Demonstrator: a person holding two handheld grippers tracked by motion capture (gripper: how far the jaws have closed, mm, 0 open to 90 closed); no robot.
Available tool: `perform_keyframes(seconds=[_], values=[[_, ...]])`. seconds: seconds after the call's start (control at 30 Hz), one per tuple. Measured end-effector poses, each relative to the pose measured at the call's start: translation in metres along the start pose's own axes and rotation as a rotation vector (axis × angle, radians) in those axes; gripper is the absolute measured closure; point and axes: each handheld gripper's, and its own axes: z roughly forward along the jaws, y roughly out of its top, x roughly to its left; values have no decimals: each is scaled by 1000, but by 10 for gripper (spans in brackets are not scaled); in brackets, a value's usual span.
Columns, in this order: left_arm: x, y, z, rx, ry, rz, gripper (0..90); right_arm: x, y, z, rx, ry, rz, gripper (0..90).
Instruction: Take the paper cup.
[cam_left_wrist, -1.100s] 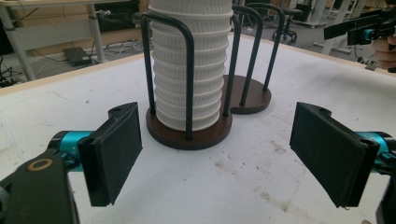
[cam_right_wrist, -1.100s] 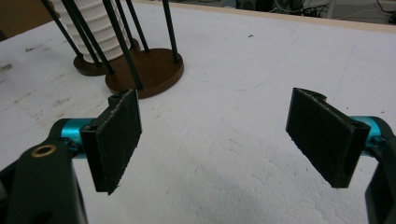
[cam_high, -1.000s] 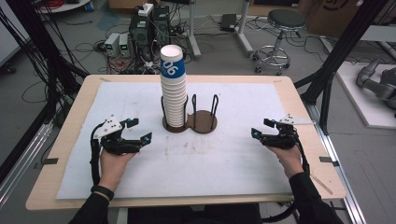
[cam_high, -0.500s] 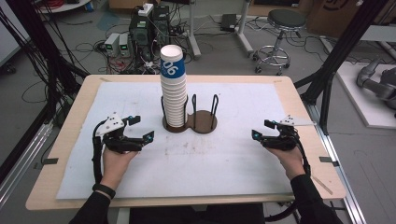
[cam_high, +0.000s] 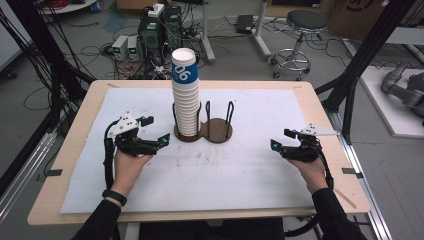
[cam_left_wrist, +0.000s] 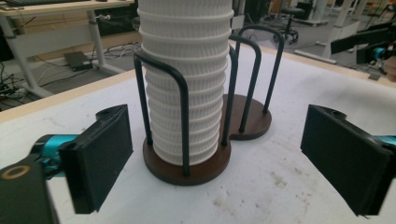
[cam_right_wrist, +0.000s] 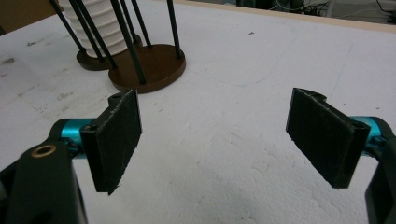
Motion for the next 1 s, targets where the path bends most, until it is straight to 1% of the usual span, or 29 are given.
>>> perform_keyframes(seconds=[0.07,0.1,0.13,0.17,0.3,0.4,0.43,0.47,0.5,0.57,0.6,0.63,0.7,0.8,1.0], values=[[1,2,2,-1,-3,-2,81,0,0,1,1,1,-1,187],[3,4,4,-12,2,-9,81,0,0,1,1,0,-2,187],[3,4,4,-12,2,-9,81,-1,0,1,2,-1,-3,187],[6,7,8,-13,-1,-24,81,-1,0,1,3,0,-2,187],[8,12,13,-24,-6,-40,75,-1,0,2,4,0,2,187],[11,20,18,-41,-1,-35,74,-1,0,3,6,1,-1,187],[11,20,18,-41,-1,-35,73,-1,0,3,7,5,0,187],[12,24,21,-43,1,-35,74,-1,0,3,7,4,-2,187],[12,24,21,-43,1,-35,74,0,0,4,7,3,-1,187],[14,31,24,-49,-2,-26,73,0,0,4,7,5,-4,187],[14,31,24,-49,-2,-26,72,0,0,4,7,5,-4,187],[15,36,27,-52,-3,-23,73,0,0,4,7,4,-3,187],[16,39,29,-51,2,-19,72,0,0,5,8,5,-3,187],[19,51,34,-46,9,-9,72,-1,0,5,8,8,-2,187],[20,65,42,-43,9,5,72,-1,0,5,6,6,-1,187]])
